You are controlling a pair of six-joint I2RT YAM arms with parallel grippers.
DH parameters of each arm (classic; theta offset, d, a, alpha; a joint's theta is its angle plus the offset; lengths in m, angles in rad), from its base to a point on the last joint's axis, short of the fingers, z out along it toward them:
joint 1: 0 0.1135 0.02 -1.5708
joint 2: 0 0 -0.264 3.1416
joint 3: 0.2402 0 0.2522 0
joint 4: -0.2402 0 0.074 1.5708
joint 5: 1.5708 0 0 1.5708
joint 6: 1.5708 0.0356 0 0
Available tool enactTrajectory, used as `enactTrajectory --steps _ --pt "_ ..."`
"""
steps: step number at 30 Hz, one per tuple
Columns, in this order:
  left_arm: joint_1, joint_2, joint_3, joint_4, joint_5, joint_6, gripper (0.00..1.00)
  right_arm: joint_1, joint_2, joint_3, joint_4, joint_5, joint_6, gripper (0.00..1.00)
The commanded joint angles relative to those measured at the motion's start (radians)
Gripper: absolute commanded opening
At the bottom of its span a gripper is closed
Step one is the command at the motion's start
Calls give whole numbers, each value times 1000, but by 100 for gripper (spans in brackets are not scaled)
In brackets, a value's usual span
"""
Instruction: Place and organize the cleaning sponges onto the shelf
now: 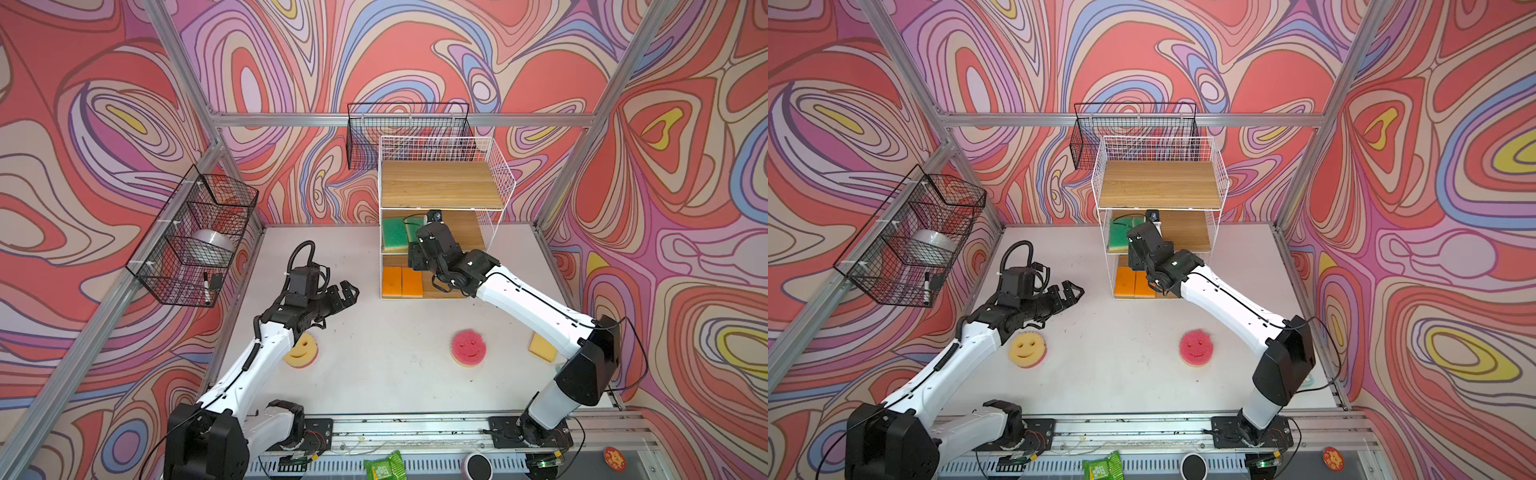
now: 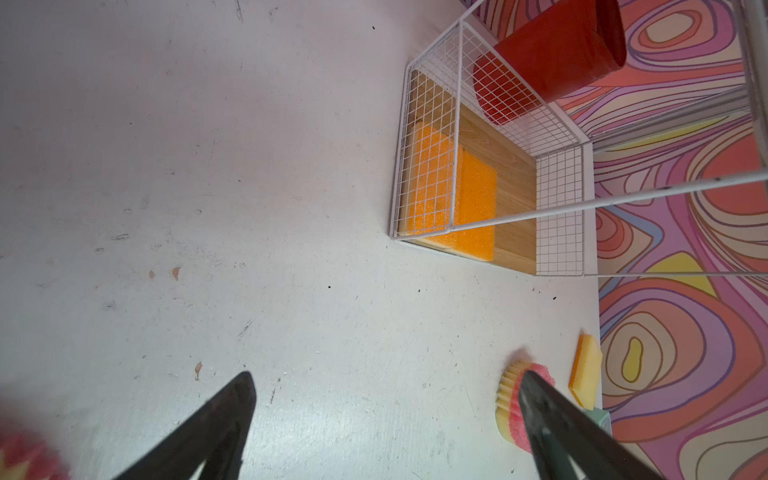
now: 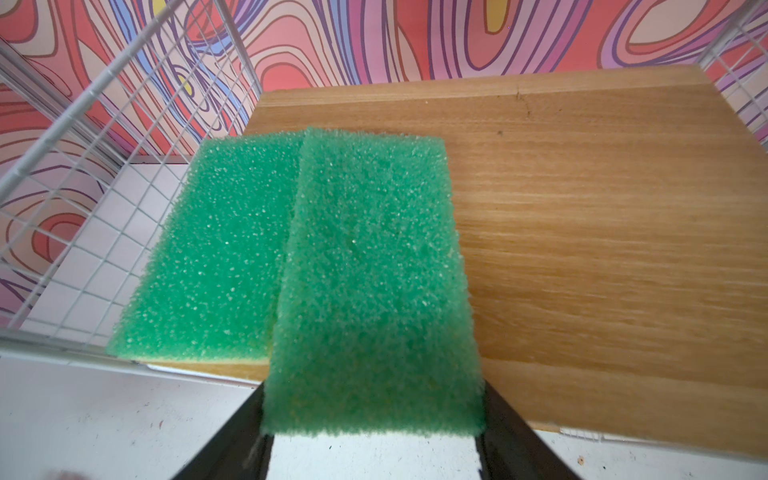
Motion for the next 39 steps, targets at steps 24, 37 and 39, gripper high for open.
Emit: enactTrajectory --steps 24,37,39 --pt "-7 -3 -7 12 5 -9 100 -8 24 52 22 34 -34 74" --pt "-7 -7 -11 11 5 -9 100 -8 65 95 0 50 -60 80" --pt "-7 -7 -12 12 3 -10 100 -6 62 91 4 42 -61 82"
